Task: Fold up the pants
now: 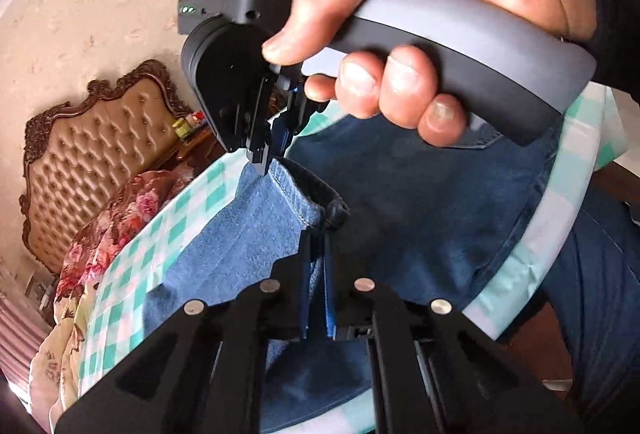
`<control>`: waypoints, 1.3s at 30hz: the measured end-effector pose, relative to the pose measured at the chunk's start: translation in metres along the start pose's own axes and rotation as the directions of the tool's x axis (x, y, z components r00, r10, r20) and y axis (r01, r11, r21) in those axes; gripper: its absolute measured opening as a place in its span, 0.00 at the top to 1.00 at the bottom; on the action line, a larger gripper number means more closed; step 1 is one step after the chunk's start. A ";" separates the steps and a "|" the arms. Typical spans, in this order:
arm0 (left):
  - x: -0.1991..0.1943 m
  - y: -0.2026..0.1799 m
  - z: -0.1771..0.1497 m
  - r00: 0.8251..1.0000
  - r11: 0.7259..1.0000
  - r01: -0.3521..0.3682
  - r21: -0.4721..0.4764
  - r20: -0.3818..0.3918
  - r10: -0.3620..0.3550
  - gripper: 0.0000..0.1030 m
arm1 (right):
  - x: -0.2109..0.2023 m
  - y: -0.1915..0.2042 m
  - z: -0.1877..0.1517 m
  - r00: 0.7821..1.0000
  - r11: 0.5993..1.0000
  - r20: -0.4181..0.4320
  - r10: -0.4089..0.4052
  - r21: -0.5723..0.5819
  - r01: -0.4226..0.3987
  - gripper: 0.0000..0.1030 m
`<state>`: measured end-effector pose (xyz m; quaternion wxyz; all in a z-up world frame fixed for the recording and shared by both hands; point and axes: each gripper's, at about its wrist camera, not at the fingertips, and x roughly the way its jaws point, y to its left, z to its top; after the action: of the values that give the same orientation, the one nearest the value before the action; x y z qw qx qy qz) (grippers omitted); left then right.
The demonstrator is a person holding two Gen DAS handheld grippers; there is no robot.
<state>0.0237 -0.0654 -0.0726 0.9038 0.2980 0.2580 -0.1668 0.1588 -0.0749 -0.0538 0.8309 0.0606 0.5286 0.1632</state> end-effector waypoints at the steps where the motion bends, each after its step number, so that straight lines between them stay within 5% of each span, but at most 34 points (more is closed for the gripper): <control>1: 0.001 -0.002 0.001 1.000 1.000 0.012 -0.005 0.002 -0.012 0.95 | 0.005 -0.005 -0.004 1.000 1.000 -0.012 -0.014 0.006 0.014 0.89; 5: 0.001 -0.018 0.004 0.998 0.998 0.055 -0.007 0.015 -0.055 1.00 | 0.020 -0.021 -0.011 0.998 0.999 -0.047 -0.037 0.025 0.038 0.88; 7: 0.009 -0.023 0.003 0.997 0.996 0.082 -0.019 0.008 -0.082 1.00 | 0.030 -0.026 -0.015 0.997 0.998 -0.055 -0.055 0.022 0.057 0.72; 11: 0.006 -0.017 -0.006 0.995 0.994 0.096 -0.060 0.004 -0.096 0.76 | 0.027 -0.032 -0.022 0.996 0.996 -0.034 -0.081 0.027 0.082 0.54; 17: -0.010 0.025 -0.053 0.996 0.988 -0.058 -0.141 -0.080 0.047 0.76 | 0.001 -0.043 -0.057 1.000 0.994 -0.021 -0.005 0.113 0.008 0.51; 22: -0.001 0.036 -0.080 0.975 0.984 -0.172 -0.037 -0.149 0.164 0.74 | 0.004 -0.046 -0.089 0.998 0.987 -0.062 0.015 0.163 -0.005 0.51; 28: 0.001 0.010 -0.063 0.993 0.995 -0.099 0.022 -0.068 0.100 0.68 | -0.003 -0.037 -0.107 0.995 0.990 -0.086 0.057 0.133 -0.045 0.53; 32: 0.016 0.002 -0.062 0.987 0.991 -0.127 0.045 -0.088 0.131 0.68 | -0.004 -0.028 -0.120 0.992 0.995 -0.106 0.068 0.080 -0.059 0.57; 33: 0.013 -0.006 -0.061 0.987 0.991 -0.129 0.039 -0.095 0.132 0.68 | -0.005 -0.025 -0.122 0.994 0.997 -0.099 0.053 0.057 -0.048 0.64; 35: 0.020 -0.005 -0.062 0.982 0.989 -0.142 0.047 -0.118 0.146 0.68 | -0.005 -0.021 -0.123 0.993 0.997 -0.099 0.066 0.032 -0.063 0.94; 39: 0.018 -0.004 -0.068 0.976 0.984 -0.164 0.065 -0.134 0.171 0.68 | -0.011 -0.025 -0.119 0.996 0.999 -0.079 0.044 0.019 -0.042 0.95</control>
<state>0.0117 -0.0280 -0.1315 0.8862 0.3537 0.2897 -0.0756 0.0526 -0.1101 -0.1032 0.8049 0.0726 0.5612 0.1787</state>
